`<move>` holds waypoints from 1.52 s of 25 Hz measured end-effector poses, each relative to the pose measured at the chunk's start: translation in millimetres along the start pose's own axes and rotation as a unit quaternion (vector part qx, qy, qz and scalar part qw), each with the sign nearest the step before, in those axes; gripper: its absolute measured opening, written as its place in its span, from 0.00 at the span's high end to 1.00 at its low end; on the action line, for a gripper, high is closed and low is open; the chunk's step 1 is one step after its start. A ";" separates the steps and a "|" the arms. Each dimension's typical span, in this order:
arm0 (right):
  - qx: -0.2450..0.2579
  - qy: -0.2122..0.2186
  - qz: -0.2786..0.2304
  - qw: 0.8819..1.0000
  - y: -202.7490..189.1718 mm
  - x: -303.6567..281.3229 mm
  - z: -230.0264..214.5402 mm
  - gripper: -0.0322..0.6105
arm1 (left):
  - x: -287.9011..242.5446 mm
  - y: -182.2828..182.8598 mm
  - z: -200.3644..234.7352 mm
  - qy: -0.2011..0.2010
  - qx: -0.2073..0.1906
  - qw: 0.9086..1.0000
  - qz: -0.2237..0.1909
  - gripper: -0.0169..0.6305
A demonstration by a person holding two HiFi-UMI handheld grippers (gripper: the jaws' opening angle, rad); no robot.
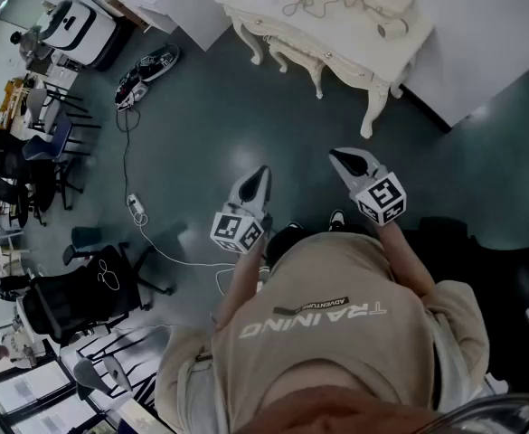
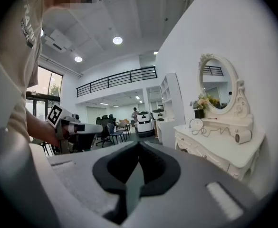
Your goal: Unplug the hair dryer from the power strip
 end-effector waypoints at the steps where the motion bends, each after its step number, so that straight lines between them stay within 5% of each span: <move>1: -0.001 0.002 -0.002 1.000 -3.1 -0.8 -5.8 0.94 | -7.1 -1.6 0.4 0.000 -0.001 1.000 -0.002 0.96; 18: 0.002 0.003 0.001 1.000 -15.3 -64.3 -76.7 0.94 | -63.8 13.6 42.3 0.009 -0.004 1.000 -0.002 0.96; 28: -0.003 0.022 0.025 0.999 3.3 -165.5 -80.2 0.94 | -87.9 50.3 137.2 -0.023 0.000 1.000 -0.001 0.96; 38: -0.026 -0.014 0.018 0.999 34.7 -296.4 -79.0 0.94 | -100.5 108.5 266.3 -0.064 -0.018 0.998 0.015 0.96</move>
Point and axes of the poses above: the fingertips, and each gripper's own axes: x backward along the fingers, z to its left, y out of its top, the point moved 6 cm from there along x, backward along the fingers, and after that the axes turned 10 degrees about x, right-handed, at the moved point
